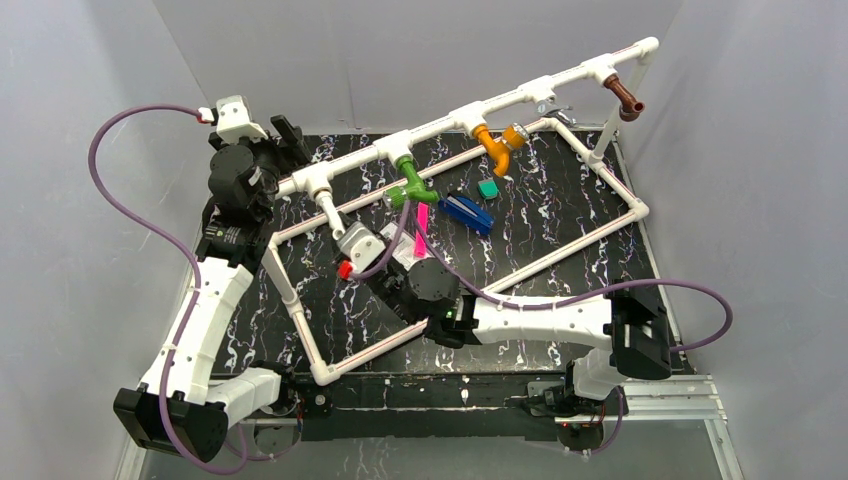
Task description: Install the water faucets
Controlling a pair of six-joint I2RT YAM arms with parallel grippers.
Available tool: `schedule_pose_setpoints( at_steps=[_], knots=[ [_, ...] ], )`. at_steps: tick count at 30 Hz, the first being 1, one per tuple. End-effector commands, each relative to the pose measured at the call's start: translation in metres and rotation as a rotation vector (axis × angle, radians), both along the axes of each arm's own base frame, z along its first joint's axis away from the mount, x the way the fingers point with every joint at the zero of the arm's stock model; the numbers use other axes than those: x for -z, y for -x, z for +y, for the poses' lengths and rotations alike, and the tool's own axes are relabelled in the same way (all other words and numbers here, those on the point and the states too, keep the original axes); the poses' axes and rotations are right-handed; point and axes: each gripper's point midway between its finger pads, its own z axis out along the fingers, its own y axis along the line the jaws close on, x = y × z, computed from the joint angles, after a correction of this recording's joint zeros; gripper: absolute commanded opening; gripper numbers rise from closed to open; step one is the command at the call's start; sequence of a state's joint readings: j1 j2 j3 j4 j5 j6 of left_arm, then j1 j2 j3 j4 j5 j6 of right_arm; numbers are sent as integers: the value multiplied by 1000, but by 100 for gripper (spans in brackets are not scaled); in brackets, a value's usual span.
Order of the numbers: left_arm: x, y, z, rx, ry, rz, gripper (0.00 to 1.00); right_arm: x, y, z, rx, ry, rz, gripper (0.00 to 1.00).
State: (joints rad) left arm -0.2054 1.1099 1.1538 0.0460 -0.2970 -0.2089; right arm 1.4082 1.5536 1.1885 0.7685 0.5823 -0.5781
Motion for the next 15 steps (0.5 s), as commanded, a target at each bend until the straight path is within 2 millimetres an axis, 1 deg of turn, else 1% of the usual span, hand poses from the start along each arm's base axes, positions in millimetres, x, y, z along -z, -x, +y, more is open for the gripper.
schedule_pose_setpoints(
  at_steps=[1,6,11,15],
  knots=[
    [179,29,10,-12,-122,586,77,-36,-13,-44,36,-576,378,1],
    [180,29,9,-8,-119,589,77,-43,-17,-61,-6,-857,583,1],
    [181,28,9,-6,-117,591,77,-44,-18,-63,-57,-1065,787,1],
    [181,28,8,-4,-116,593,77,-46,-18,-64,-80,-1184,903,1]
  ],
)
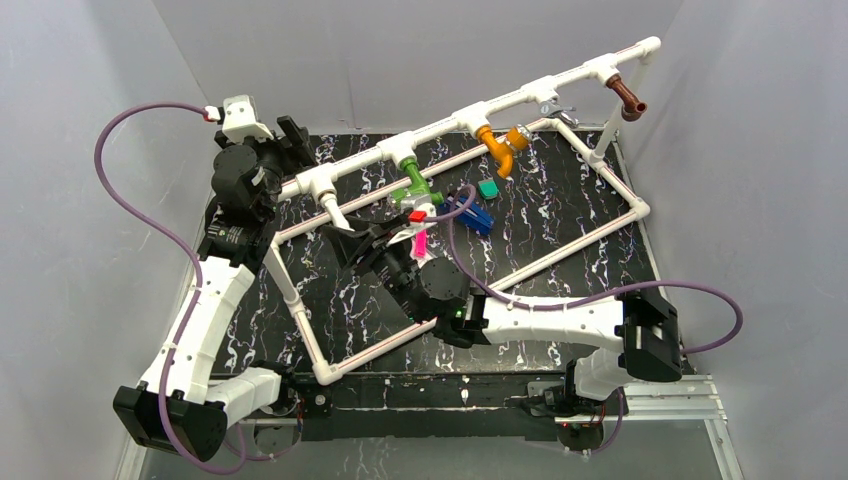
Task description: Install the water faucets
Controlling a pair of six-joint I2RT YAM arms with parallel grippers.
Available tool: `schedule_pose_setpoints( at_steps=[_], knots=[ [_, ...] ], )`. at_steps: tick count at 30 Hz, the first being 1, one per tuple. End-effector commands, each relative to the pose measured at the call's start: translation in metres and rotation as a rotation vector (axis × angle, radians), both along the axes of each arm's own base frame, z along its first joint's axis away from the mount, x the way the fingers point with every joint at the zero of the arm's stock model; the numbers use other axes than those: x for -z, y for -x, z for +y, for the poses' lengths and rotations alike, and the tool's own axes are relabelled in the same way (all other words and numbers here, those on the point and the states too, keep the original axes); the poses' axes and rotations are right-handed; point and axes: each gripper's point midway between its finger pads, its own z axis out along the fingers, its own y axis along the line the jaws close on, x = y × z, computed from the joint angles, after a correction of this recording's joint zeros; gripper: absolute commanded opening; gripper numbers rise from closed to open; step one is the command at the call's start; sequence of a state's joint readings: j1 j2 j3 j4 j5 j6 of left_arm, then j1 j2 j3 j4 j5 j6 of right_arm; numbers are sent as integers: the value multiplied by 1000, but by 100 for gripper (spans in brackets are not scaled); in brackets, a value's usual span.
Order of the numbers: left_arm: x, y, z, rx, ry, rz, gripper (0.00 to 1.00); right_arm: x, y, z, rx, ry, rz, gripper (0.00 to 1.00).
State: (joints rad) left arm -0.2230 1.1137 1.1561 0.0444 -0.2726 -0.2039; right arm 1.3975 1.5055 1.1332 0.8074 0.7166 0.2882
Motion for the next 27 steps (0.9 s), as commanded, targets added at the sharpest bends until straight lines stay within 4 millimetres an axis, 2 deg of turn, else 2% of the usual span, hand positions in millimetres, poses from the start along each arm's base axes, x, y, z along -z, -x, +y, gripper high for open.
schedule_pose_setpoints(
  at_steps=[1,9,16,27],
  knots=[
    [180,29,19,-46,-123,586,77,-45,-24,-56,92,-544,372,1],
    [180,28,20,-47,-123,585,77,-48,-26,-52,103,-539,356,1],
    [180,29,20,-48,-123,585,77,-46,-22,-53,45,-671,461,1],
    [179,29,20,-50,-126,583,77,-70,-10,-41,-114,-824,576,1]
  ],
)
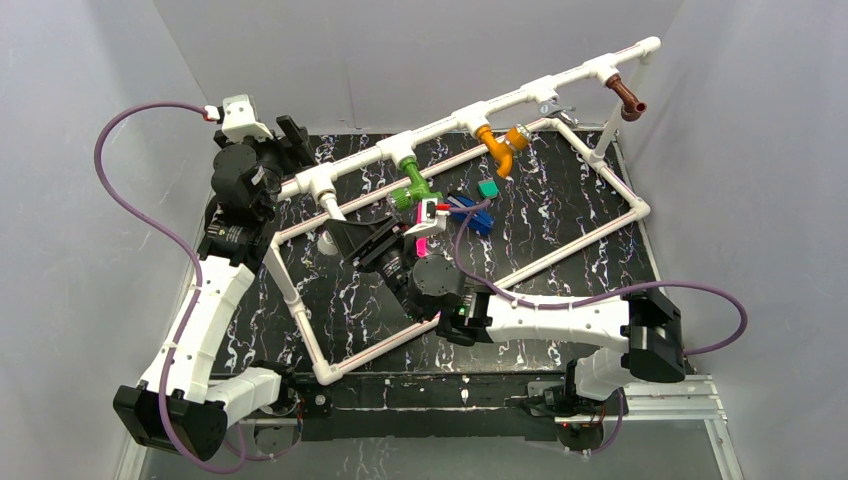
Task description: Install the water faucets
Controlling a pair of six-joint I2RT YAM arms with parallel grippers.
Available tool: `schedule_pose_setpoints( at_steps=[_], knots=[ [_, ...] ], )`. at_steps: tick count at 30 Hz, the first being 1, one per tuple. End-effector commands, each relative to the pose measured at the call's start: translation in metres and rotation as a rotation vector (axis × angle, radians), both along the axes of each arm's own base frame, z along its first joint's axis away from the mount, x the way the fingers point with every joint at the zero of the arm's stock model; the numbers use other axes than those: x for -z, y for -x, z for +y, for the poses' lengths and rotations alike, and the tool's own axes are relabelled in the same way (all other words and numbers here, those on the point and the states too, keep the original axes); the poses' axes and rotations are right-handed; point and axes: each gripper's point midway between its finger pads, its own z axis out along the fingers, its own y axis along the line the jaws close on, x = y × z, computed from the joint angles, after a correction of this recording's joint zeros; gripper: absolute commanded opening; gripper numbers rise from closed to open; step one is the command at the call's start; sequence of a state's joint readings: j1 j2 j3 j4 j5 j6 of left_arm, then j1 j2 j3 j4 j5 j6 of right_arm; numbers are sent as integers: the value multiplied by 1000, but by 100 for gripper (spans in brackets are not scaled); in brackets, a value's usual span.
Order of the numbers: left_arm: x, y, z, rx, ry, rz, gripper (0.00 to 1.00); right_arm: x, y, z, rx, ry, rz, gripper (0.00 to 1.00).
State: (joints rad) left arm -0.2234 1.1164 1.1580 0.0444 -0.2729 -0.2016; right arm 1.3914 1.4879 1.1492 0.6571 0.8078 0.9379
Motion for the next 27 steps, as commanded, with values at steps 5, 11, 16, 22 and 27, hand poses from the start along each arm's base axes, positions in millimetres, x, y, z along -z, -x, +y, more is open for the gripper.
schedule_pose_setpoints(
  at_steps=[5,11,16,22,27],
  knots=[
    [181,29,20,-48,-126,589,77,-72,-10,-41,35,-335,88,1],
    [181,29,20,-49,-126,590,77,-71,-8,-43,51,-179,-26,40],
    [181,29,20,-48,-126,590,77,-74,-4,-45,52,-58,-141,72],
    [182,29,21,-51,-128,594,77,-83,4,-53,41,75,-276,87],
    [182,29,20,-50,-127,594,77,-86,3,-60,62,238,-385,89]
  ],
)
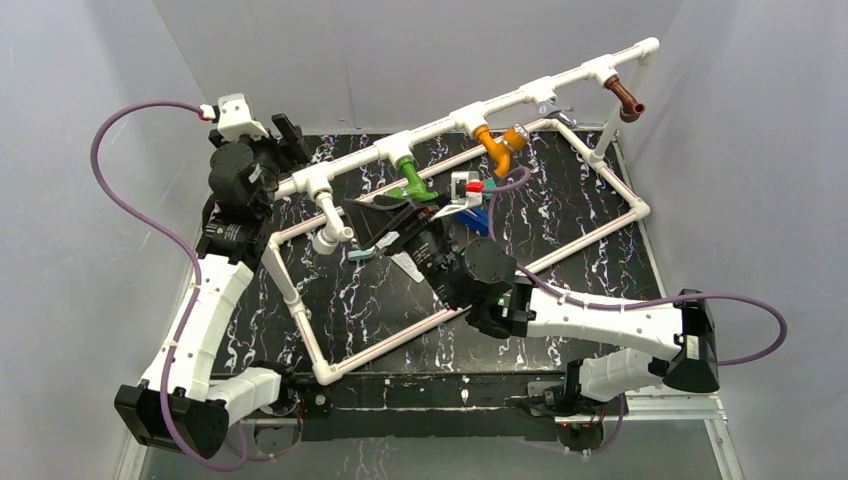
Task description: Install the water faucets
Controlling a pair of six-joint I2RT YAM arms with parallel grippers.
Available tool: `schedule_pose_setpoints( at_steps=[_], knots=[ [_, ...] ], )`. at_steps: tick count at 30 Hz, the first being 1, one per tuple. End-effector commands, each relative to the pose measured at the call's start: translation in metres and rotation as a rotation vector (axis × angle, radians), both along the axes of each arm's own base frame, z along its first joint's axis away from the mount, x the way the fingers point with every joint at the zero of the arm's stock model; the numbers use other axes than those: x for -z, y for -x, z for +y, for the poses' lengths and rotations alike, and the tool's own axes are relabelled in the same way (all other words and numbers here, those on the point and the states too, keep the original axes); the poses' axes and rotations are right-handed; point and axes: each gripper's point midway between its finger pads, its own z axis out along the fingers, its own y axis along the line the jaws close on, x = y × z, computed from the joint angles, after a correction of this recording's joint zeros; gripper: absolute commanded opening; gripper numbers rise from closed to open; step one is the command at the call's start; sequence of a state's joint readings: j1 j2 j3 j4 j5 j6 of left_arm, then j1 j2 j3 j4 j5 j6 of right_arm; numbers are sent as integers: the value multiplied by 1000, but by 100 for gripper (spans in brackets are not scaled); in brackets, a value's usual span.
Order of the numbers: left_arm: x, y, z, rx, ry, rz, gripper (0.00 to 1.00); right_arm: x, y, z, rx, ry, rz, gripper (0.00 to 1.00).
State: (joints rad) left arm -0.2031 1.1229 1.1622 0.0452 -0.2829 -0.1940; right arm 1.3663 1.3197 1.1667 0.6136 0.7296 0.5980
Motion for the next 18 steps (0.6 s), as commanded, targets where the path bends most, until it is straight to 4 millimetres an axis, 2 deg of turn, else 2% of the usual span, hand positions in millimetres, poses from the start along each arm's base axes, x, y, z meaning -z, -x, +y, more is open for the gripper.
schedule_pose_setpoints(
  at_steps=[1,6,9,18],
  knots=[
    [182,31,11,-25,-111,594,77,-27,4,-12,31,151,-187,89],
    [183,31,10,-20,-109,596,77,-38,9,-19,40,402,-417,89],
    [183,31,10,-18,-108,598,77,-48,16,-24,31,495,-542,90],
    [185,30,10,-18,-108,604,77,-45,34,-28,12,829,-1017,88]
  ],
)
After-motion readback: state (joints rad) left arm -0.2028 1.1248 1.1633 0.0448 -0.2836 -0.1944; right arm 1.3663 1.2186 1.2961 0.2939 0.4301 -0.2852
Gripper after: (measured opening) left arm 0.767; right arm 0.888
